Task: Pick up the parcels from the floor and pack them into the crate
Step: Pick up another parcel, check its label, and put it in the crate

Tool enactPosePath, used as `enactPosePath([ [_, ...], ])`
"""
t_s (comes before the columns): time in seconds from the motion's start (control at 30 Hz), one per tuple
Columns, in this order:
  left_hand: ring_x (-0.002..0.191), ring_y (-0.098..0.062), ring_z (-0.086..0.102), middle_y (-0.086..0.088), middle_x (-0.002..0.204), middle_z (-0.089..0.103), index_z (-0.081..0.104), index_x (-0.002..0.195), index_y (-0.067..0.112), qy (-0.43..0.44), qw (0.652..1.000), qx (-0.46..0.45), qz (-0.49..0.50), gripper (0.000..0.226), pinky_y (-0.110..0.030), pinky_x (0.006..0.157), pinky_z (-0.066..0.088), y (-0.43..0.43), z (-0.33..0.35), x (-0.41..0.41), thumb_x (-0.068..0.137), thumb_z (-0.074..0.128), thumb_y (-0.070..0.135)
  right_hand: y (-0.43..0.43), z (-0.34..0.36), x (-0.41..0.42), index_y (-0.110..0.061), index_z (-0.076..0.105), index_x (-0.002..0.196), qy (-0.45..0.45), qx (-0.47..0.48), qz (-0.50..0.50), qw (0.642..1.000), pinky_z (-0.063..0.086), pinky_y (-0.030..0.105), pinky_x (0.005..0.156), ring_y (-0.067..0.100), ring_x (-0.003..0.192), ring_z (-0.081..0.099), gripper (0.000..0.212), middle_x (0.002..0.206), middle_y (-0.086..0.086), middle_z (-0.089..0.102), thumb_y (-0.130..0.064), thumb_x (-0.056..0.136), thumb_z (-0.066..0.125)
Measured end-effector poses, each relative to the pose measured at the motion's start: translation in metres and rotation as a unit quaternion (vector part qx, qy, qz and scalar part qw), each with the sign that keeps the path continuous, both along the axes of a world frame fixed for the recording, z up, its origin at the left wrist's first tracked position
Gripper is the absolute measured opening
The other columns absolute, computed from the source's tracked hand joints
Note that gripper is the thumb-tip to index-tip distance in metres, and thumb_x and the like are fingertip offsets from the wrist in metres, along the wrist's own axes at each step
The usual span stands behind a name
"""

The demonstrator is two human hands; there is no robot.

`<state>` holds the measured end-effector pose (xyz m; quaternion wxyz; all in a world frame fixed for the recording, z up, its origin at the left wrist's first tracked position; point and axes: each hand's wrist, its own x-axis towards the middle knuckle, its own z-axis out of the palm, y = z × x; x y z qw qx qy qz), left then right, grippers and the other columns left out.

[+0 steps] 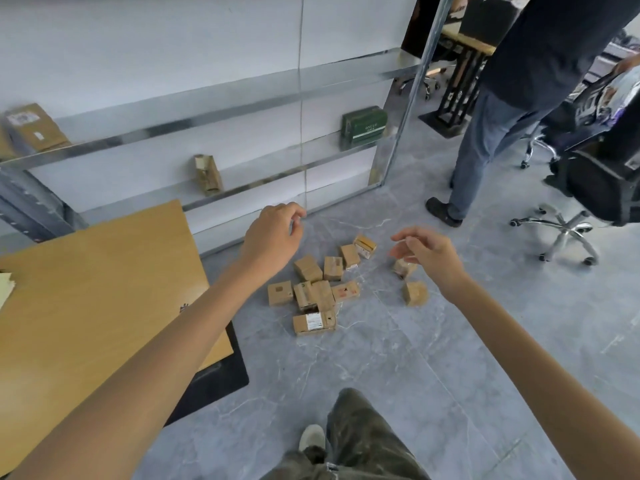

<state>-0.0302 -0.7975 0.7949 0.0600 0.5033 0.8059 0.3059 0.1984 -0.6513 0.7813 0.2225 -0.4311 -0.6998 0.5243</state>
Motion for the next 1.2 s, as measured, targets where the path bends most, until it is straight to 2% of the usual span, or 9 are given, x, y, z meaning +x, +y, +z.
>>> enactPosePath([
  [0.13, 0.094, -0.014, 0.059, -0.001, 0.114, 0.063, 0.057, 0.121, 0.016, -0.058, 0.998, -0.025, 0.019, 0.027, -0.026, 0.08, 0.046, 0.042, -0.033, -0.019, 0.096, 0.046, 0.019, 0.037, -0.037, -0.035, -0.006, 0.064, 0.095, -0.024, -0.042, 0.021, 0.999, 0.049, 0.025, 0.073, 0.015, 0.071, 0.064, 0.025, 0.076, 0.005, 0.069, 0.0, 0.097, 0.039],
  [0.27, 0.095, -0.011, 0.058, 0.0, 0.117, 0.062, 0.057, 0.121, 0.015, -0.115, 0.989, -0.076, 0.046, 0.027, -0.022, 0.076, 0.041, 0.096, -0.067, -0.038, 0.097, 0.045, 0.017, 0.084, -0.076, -0.074, 0.0, 0.063, 0.099, -0.053, -0.088, 0.039, 0.994, 0.051, 0.018, 0.069, 0.013, 0.069, 0.063, 0.023, 0.075, 0.003, 0.068, 0.001, 0.097, 0.04],
  [0.4, 0.072, -0.011, 0.058, 0.001, 0.112, 0.063, 0.054, 0.12, 0.015, -0.2, 0.967, -0.131, 0.083, 0.026, -0.035, 0.074, 0.052, 0.14, -0.11, -0.057, 0.097, 0.043, 0.017, 0.126, -0.111, -0.107, -0.006, 0.062, 0.095, -0.11, -0.151, 0.051, 0.981, 0.048, 0.015, 0.064, 0.009, 0.067, 0.064, 0.025, 0.076, 0.005, 0.068, 0.0, 0.096, 0.038],
  [0.5, 0.079, -0.015, 0.057, -0.002, 0.108, 0.063, 0.049, 0.125, 0.014, -0.255, 0.943, -0.176, 0.122, 0.03, -0.035, 0.074, 0.048, 0.158, -0.152, -0.071, 0.096, 0.045, 0.016, 0.157, -0.142, -0.129, -0.005, 0.062, 0.097, -0.164, -0.166, 0.06, 0.971, 0.046, 0.016, 0.065, 0.015, 0.075, 0.063, 0.022, 0.081, 0.004, 0.068, -0.004, 0.096, 0.04],
  [0.63, 0.1, -0.023, 0.058, -0.01, 0.115, 0.062, 0.051, 0.125, 0.01, -0.309, 0.907, -0.225, 0.178, 0.03, -0.034, 0.083, 0.045, 0.165, -0.209, -0.087, 0.096, 0.045, 0.015, 0.184, -0.184, -0.149, -0.001, 0.061, 0.097, -0.202, -0.209, 0.045, 0.956, 0.043, 0.005, 0.05, 0.013, 0.069, 0.059, 0.022, 0.082, 0.004, 0.064, 0.0, 0.096, 0.039],
  [0.77, 0.108, -0.025, 0.057, -0.009, 0.124, 0.059, 0.049, 0.128, 0.011, -0.322, 0.882, -0.289, 0.186, 0.033, -0.036, 0.088, 0.047, 0.169, -0.265, -0.105, 0.096, 0.043, 0.017, 0.203, -0.247, -0.161, -0.005, 0.065, 0.097, -0.27, -0.259, 0.032, 0.927, 0.042, 0.015, 0.057, 0.02, 0.076, 0.061, 0.024, 0.087, 0.013, 0.069, -0.005, 0.095, 0.041],
  [0.97, 0.112, -0.025, 0.055, -0.011, 0.124, 0.059, 0.05, 0.128, 0.009, -0.348, 0.86, -0.317, 0.196, 0.033, -0.032, 0.086, 0.044, 0.194, -0.346, -0.123, 0.097, 0.043, 0.016, 0.213, -0.333, -0.175, -0.003, 0.066, 0.099, -0.304, -0.314, -0.034, 0.899, 0.045, 0.018, 0.059, 0.017, 0.068, 0.058, 0.021, 0.088, 0.014, 0.067, -0.01, 0.096, 0.046],
  [1.1, 0.11, -0.025, 0.055, -0.011, 0.122, 0.058, 0.052, 0.124, 0.007, -0.363, 0.845, -0.327, 0.219, 0.03, -0.029, 0.082, 0.041, 0.209, -0.443, -0.134, 0.096, 0.042, 0.013, 0.223, -0.435, -0.19, -0.007, 0.068, 0.097, -0.312, -0.344, -0.051, 0.884, 0.045, 0.027, 0.065, 0.019, 0.074, 0.06, 0.023, 0.083, 0.009, 0.068, -0.013, 0.095, 0.046],
  [1.2, 0.108, -0.029, 0.055, -0.01, 0.114, 0.058, 0.054, 0.117, 0.008, -0.388, 0.822, -0.341, 0.239, 0.024, -0.033, 0.083, 0.044, 0.216, -0.548, -0.144, 0.096, 0.042, 0.012, 0.231, -0.539, -0.201, -0.01, 0.069, 0.095, -0.304, -0.348, -0.075, 0.884, 0.045, 0.029, 0.071, 0.019, 0.076, 0.059, 0.021, 0.08, 0.006, 0.067, -0.016, 0.094, 0.049],
])
